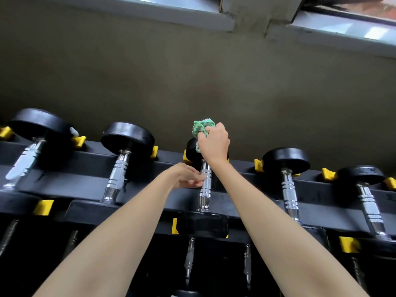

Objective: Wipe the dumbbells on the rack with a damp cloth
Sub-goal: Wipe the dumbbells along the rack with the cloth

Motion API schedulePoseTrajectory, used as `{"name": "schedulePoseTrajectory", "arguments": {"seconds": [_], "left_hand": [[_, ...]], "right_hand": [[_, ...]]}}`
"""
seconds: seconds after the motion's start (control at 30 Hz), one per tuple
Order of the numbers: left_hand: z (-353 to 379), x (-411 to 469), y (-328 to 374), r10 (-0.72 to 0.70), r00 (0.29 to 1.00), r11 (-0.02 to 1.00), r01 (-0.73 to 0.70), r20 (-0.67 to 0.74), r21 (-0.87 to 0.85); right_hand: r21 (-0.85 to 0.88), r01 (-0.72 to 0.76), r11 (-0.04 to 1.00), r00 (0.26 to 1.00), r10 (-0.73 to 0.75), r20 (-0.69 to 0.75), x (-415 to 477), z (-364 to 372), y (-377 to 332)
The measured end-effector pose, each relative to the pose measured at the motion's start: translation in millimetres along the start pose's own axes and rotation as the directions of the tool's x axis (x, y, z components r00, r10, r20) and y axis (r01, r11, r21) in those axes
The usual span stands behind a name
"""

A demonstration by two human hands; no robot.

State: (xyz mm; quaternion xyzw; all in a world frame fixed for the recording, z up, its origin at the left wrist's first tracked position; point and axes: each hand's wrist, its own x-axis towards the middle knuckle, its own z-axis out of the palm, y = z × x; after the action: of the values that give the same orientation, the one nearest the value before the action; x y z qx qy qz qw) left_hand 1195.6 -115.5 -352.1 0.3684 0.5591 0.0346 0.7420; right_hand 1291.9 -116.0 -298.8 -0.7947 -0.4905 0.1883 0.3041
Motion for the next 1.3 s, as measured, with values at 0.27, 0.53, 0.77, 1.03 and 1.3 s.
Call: {"name": "schedulePoseTrajectory", "arguments": {"seconds": [0.27, 0.53, 0.77, 1.03, 1.3], "left_hand": [[-19, -13, -13, -0.016, 0.974, 0.996, 0.035, 0.225, -0.08], [-46, -19, -35, -0.138, 0.972, 0.99, 0.134, 0.187, 0.038], [-50, -32, -29, -0.034, 0.997, 0.984, 0.045, 0.066, -0.172], [-44, -56, 2, 0.185, 0.981, 0.869, -0.139, 0.052, -0.475], [-32, -65, 8, 0.203, 0.977, 0.942, -0.213, -0.065, -0.26]], "right_hand": [[-0.149, 0.017, 0.989, 0.991, 0.004, 0.134, 4, 16, -18], [0.309, -0.325, 0.894, 0.934, 0.253, 0.253, -4, 30, -26], [0.736, -0.664, 0.129, 0.745, 0.038, 0.665, -19, 13, -18], [0.717, -0.696, -0.04, 0.718, -0.015, 0.696, -45, -17, 11], [0.726, -0.631, 0.275, 0.771, 0.114, 0.627, -58, -42, 31]]}}
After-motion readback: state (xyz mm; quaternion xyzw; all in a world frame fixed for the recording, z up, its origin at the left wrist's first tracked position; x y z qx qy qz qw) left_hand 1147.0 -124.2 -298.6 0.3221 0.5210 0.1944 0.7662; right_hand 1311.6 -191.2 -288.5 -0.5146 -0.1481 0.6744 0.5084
